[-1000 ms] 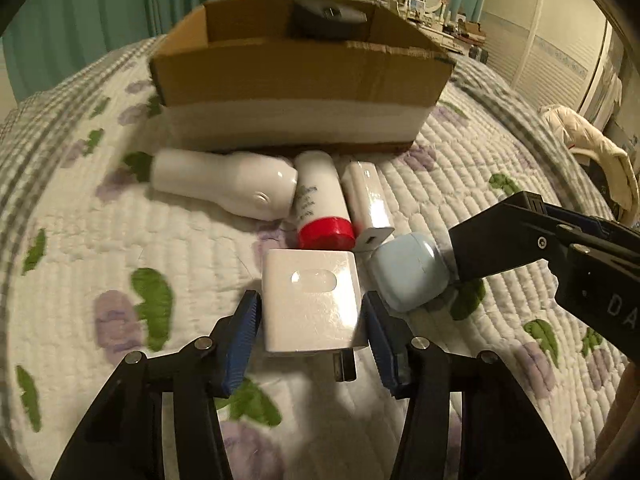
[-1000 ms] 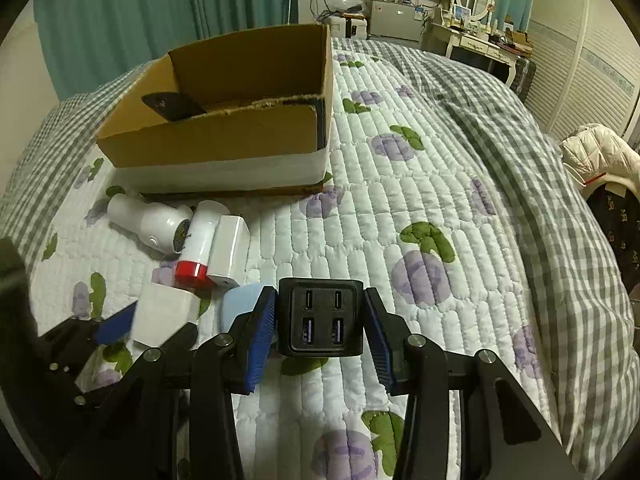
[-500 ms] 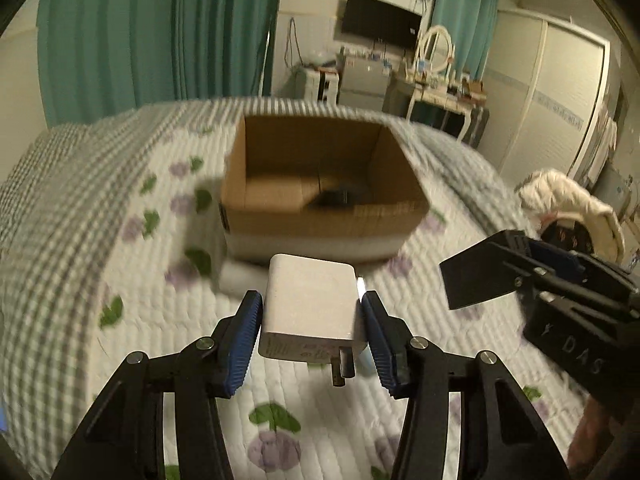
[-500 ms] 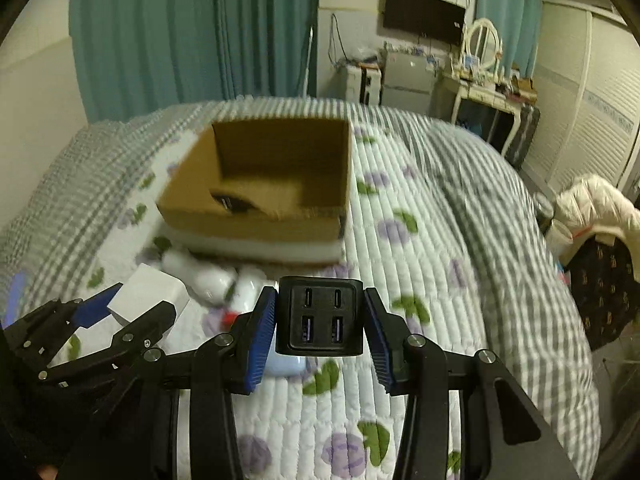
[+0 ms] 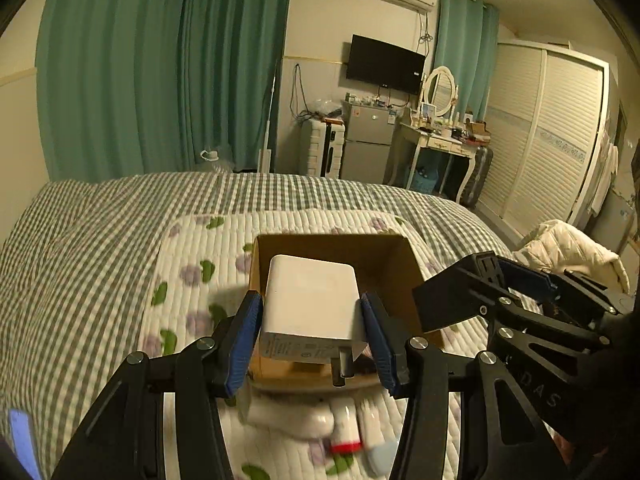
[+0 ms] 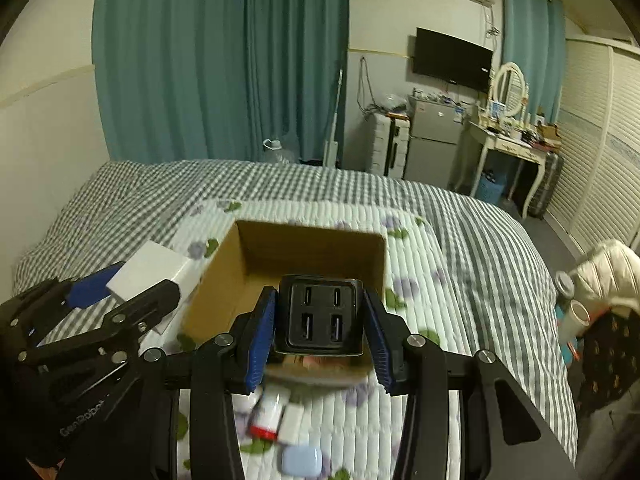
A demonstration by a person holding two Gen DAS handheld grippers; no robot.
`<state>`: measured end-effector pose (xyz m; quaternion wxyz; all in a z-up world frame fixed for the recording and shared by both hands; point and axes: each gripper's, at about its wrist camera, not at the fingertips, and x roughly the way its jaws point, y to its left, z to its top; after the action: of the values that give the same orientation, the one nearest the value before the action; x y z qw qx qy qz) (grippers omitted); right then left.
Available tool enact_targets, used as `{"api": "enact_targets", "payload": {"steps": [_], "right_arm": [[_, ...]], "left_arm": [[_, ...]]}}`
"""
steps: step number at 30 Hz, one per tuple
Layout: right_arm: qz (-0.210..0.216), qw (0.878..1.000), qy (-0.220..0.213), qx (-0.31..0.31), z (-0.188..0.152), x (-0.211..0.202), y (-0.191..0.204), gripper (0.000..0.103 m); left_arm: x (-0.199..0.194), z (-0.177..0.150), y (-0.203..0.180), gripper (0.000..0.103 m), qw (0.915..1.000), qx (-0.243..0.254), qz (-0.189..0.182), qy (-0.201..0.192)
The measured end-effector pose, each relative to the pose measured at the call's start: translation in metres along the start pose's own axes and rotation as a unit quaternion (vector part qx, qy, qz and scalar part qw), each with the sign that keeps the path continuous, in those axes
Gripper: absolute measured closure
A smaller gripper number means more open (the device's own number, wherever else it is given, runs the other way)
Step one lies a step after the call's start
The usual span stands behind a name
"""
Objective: Organize rigid objects
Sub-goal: 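Release the white plug into the box while the right tool drops the USB charger in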
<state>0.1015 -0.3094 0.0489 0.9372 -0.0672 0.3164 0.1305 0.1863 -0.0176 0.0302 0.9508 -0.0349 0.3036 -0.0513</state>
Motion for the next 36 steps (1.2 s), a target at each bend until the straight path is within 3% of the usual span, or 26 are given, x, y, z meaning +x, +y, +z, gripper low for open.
{"api": "enact_targets", "payload": {"steps": [10,17,23,28,36], "right_arm": [[0.014,1.0,0.003,-0.004,0.029,0.069,-0.019,0.061],[0.012,0.999,0.032,0.003,0.02,0.13,-0.038,0.06],[0.017,0.998,0.053,0.004,0.006,0.164,-0.044,0.06],[0.026,0.998,0.057,0.002,0.0,0.176,-0.04,0.06],[0.041,0.997,0.062,0.011,-0.001,0.174,-0.04,0.061]], "left_arm": [[0.087,0.014,0.005,0.051,0.9988,0.034,0.01,0.034],[0.133,-0.002,0.005,0.051,0.9964,0.057,0.019,0.06],[0.16,-0.011,0.008,0.051,0.9955,0.045,0.018,0.081],[0.167,-0.012,0.006,0.048,0.9946,0.049,0.032,0.086],[0.143,0.001,0.01,0.046,0.996,0.041,0.036,0.07]]}}
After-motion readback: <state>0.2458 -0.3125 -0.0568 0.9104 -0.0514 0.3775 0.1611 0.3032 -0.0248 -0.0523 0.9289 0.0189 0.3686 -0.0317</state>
